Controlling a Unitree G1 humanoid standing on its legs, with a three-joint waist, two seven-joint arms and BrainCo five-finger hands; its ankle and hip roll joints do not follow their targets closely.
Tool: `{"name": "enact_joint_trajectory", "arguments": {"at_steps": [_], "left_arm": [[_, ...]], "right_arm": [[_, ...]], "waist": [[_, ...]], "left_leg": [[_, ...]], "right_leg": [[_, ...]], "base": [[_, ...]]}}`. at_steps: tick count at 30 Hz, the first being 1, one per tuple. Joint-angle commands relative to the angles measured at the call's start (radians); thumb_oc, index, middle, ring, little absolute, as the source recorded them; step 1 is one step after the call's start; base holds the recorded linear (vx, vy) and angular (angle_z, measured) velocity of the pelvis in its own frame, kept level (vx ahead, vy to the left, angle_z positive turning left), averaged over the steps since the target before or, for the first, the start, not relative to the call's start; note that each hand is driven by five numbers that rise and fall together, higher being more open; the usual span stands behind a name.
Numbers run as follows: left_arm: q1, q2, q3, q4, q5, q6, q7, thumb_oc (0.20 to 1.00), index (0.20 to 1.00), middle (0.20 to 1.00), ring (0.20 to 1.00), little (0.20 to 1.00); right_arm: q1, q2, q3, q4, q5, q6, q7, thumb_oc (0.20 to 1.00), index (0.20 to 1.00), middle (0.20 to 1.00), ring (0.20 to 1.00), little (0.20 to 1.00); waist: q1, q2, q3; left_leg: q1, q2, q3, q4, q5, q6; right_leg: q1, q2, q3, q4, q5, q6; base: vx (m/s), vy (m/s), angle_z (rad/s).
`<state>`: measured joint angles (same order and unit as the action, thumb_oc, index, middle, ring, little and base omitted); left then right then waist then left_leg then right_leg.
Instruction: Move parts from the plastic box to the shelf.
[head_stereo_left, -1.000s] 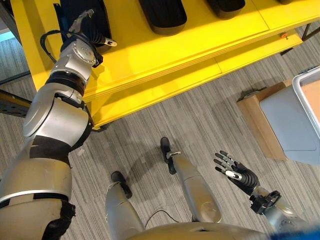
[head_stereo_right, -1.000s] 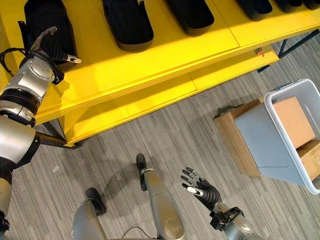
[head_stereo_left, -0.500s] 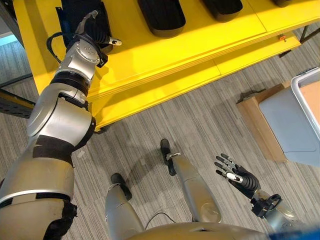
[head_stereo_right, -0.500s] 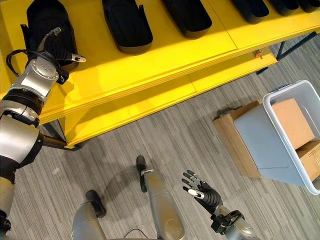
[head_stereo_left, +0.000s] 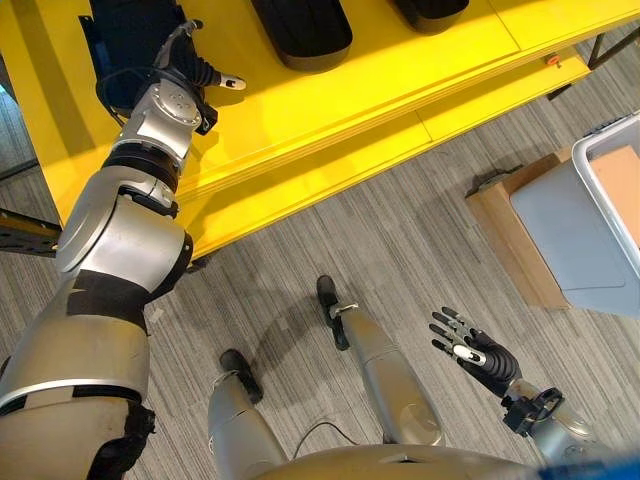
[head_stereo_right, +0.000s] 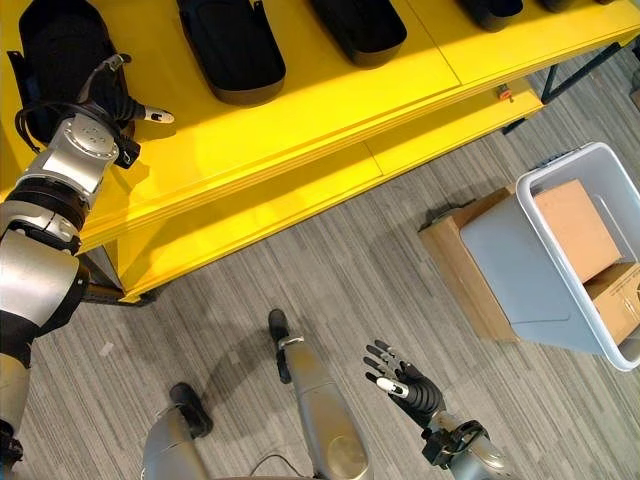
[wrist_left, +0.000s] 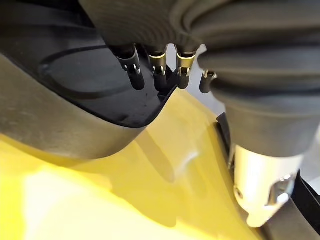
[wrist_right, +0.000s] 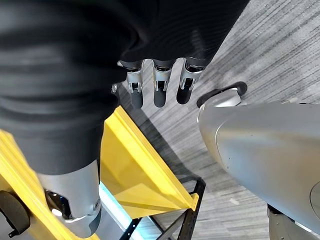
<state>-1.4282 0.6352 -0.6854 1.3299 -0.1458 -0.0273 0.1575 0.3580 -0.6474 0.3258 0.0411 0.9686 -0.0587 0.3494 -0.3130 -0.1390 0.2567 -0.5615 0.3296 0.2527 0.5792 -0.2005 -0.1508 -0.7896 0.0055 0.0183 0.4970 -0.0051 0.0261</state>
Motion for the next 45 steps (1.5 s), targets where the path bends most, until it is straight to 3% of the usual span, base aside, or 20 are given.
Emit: {"name": "enact_joint_trajectory", "arguments": {"at_steps": [1, 45], "left_arm": [[-0.049, 0.051, 0.095, -0.010, -0.033, -0.047, 0.012, 1.000, 1.000, 1.000, 1.000, 1.000], [-0.036, 0.025, 0.106, -0.054, -0.094, -0.067, -0.015, 1.000, 1.000, 1.000, 1.000, 1.000]], "right_arm": [[-0.028, -0.042, -0.002, 0.024, 0.040, -0.023, 0.005, 1.000, 1.000, 1.000, 1.000, 1.000], [-0.032, -0.041, 0.029, 0.080, 0.054, -0.025, -0.003, 1.000, 1.000, 1.000, 1.000, 1.000]], "waist": [[-0.007, 0.000, 0.041], [-0.007, 0.009, 0.025]], "left_leg": [[-0.061, 0.110, -0.165, 0.031, 0.051, -0.055], [-0.064, 0.123, -0.169, 0.055, 0.037, -0.056]], "right_leg": [[-0.010, -0.086, 0.070, 0.086, -0.075, 0.123], [-0.026, -0.067, 0.067, 0.124, -0.090, 0.108]], "base": [[0.01, -0.009, -0.03], [0.00, -0.001, 0.00]]}}
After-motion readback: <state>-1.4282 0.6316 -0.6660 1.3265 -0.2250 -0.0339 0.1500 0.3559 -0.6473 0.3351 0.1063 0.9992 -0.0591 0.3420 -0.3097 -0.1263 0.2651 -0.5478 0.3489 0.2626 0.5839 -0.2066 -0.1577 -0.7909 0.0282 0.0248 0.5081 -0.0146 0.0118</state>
